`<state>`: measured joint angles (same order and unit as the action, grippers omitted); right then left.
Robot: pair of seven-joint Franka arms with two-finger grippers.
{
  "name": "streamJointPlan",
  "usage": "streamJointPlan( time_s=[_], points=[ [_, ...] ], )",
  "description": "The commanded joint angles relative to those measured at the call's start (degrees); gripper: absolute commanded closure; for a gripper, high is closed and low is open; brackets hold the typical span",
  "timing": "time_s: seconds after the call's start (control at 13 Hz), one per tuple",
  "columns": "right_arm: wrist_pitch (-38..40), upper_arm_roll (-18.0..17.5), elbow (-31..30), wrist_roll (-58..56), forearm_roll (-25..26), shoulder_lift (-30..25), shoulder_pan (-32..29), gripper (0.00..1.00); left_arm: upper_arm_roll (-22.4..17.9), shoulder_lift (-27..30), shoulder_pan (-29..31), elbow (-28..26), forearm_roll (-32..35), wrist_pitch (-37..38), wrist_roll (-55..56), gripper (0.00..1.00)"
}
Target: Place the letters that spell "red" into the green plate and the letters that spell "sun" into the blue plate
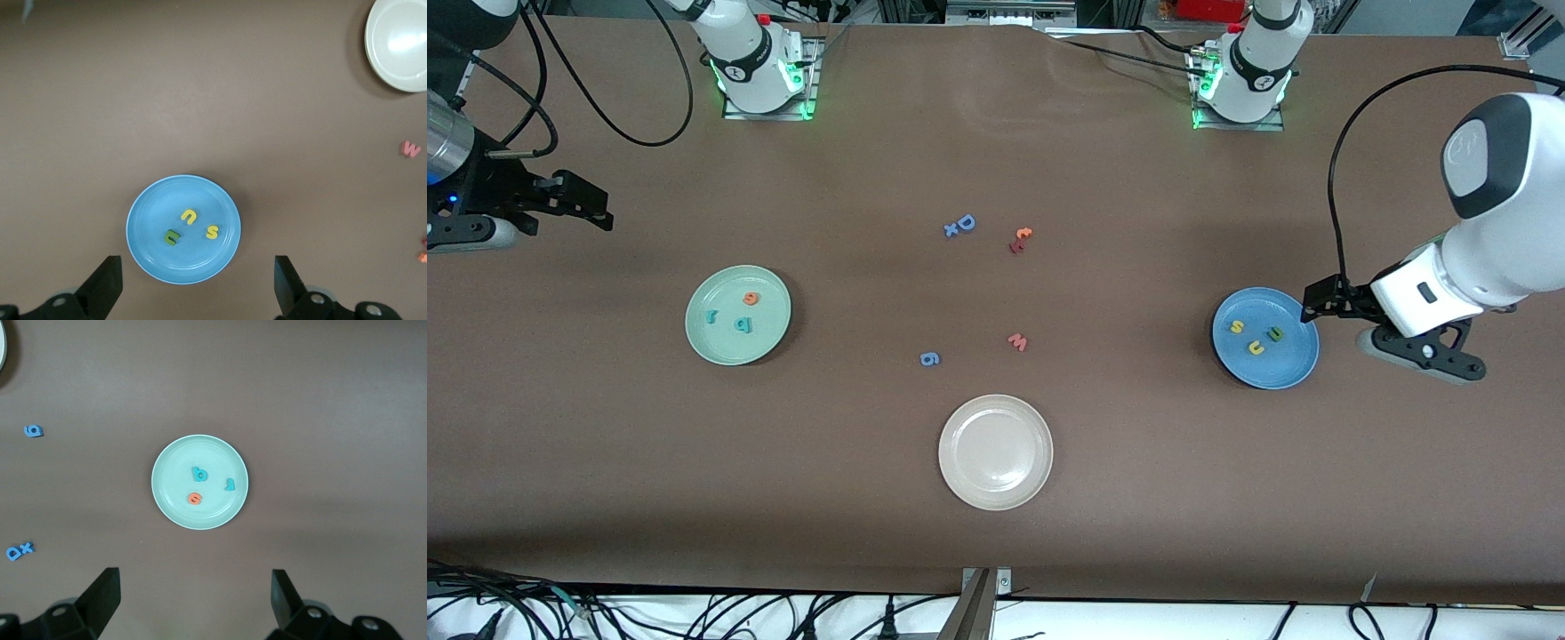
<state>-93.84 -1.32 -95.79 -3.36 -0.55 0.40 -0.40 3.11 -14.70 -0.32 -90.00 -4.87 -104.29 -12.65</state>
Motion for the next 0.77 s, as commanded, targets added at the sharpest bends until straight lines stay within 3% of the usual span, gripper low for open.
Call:
streamJointPlan(
  time_s=[0.0,0.23,0.38,0.69],
  points=[
    [0.7,0.6,1.1,-0.9,-1.1,0.2,0.5,0.00,-0.5,2.0,0.8,-0.2,-0.4,-0.2,1.5,0.00],
    [0.8,0.6,1.1,-0.9,-1.1,0.2,0.5,0.00,-0.2,2.7,1.2,0.4,4.3,-1.4,5.1,0.00],
    [0.8,0.6,1.1,-0.9,-1.1,0.2,0.5,0.00,0.3,4.0,1.0,1.2,4.0,-1.1,10.7,0.00],
    [0.8,0.6,1.1,-0.7,-1.1,0.2,0.5,0.00,1.3,7.8,1.4,-3.8,3.5,1.6,12.0,0.00]
  ],
)
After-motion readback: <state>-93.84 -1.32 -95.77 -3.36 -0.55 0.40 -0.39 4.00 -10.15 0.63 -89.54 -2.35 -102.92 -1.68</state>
